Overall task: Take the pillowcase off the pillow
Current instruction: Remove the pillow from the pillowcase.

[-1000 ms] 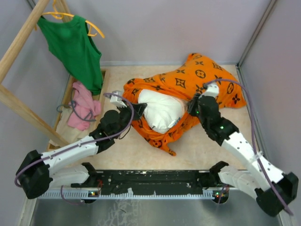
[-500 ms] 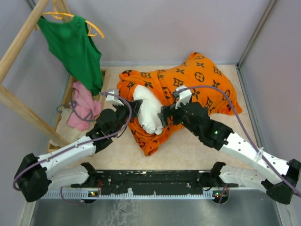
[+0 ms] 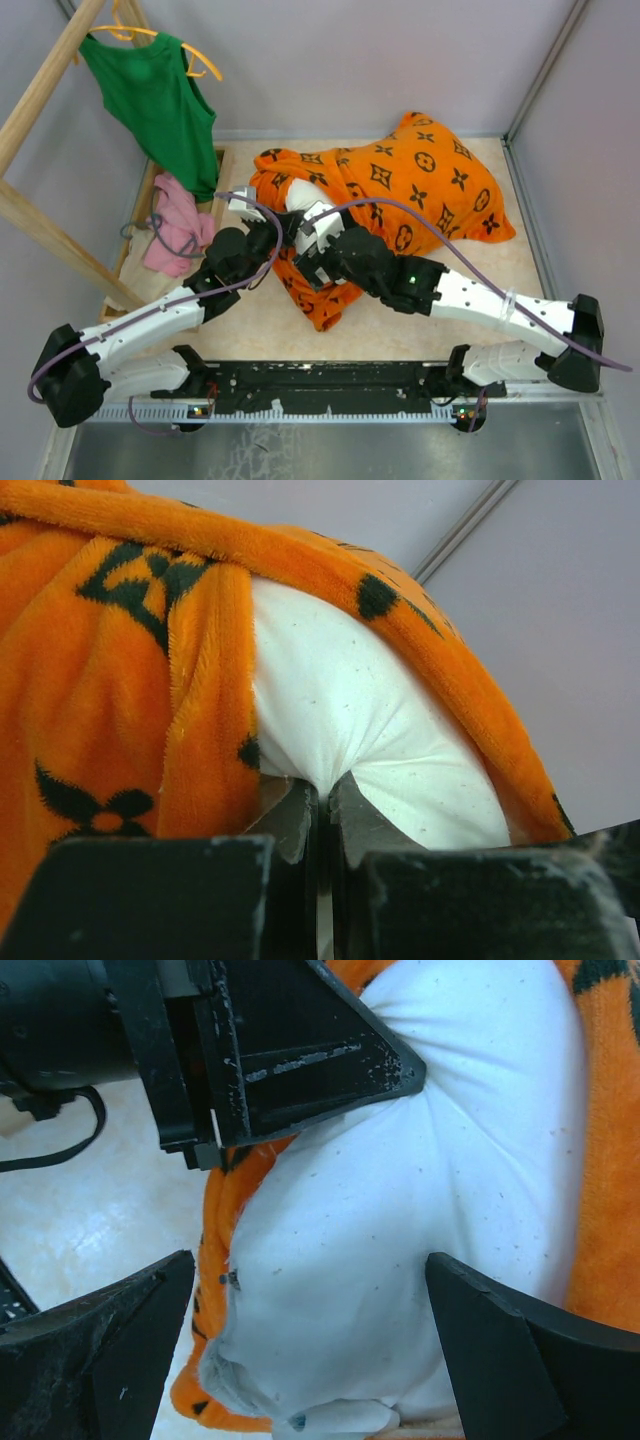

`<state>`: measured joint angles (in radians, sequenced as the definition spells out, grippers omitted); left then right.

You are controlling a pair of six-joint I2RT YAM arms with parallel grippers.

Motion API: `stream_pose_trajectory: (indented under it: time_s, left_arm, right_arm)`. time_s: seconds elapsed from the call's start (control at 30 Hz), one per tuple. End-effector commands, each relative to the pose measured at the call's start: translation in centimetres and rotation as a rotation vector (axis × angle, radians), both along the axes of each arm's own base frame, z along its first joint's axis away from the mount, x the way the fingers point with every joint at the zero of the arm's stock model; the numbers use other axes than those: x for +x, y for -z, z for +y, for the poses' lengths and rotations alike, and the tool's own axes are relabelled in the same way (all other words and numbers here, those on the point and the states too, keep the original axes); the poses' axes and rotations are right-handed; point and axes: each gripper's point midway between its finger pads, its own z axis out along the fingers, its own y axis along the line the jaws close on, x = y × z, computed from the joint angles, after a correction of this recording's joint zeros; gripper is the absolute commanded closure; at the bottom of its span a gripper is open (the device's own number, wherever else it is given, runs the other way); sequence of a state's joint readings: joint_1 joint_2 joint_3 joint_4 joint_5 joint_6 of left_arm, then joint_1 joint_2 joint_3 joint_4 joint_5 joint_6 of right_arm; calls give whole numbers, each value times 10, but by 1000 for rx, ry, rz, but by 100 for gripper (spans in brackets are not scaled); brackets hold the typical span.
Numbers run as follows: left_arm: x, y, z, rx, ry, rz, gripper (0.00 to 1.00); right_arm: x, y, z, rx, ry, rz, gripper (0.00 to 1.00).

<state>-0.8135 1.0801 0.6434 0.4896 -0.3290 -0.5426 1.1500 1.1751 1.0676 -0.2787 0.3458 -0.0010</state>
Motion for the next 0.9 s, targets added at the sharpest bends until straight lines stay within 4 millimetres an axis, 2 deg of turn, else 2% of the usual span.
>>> stream_pose_trajectory:
  time_s: [0.0, 0.1, 0.23, 0.37, 0.47, 0.7, 0.87]
  left_arm:
    - [-5, -76, 1, -149, 16, -159, 100]
    - [-6, -76, 2, -146, 16, -155, 100]
    - [-6, -78, 5, -136, 5, -156, 100]
    - [-7, -78, 7, -141, 5, -151, 100]
    - [-9, -81, 9, -140, 2, -156, 100]
    - [-11, -86, 16, -140, -14, -157, 100]
    - [-15, -88, 20, -142, -13, -156, 100]
  right_arm:
    - [14, 4, -9, -89, 76, -77, 1]
    - [18, 14, -18, -156, 122, -103, 1]
    - [8, 24, -19, -234, 122, -171, 1]
    - [5, 49, -19, -333, 141, -196, 1]
    - [10, 61, -24, -377, 182, -231, 1]
    - [32, 69, -53, -496, 446, -309, 1]
    - [41, 79, -74, -490, 558, -237, 3]
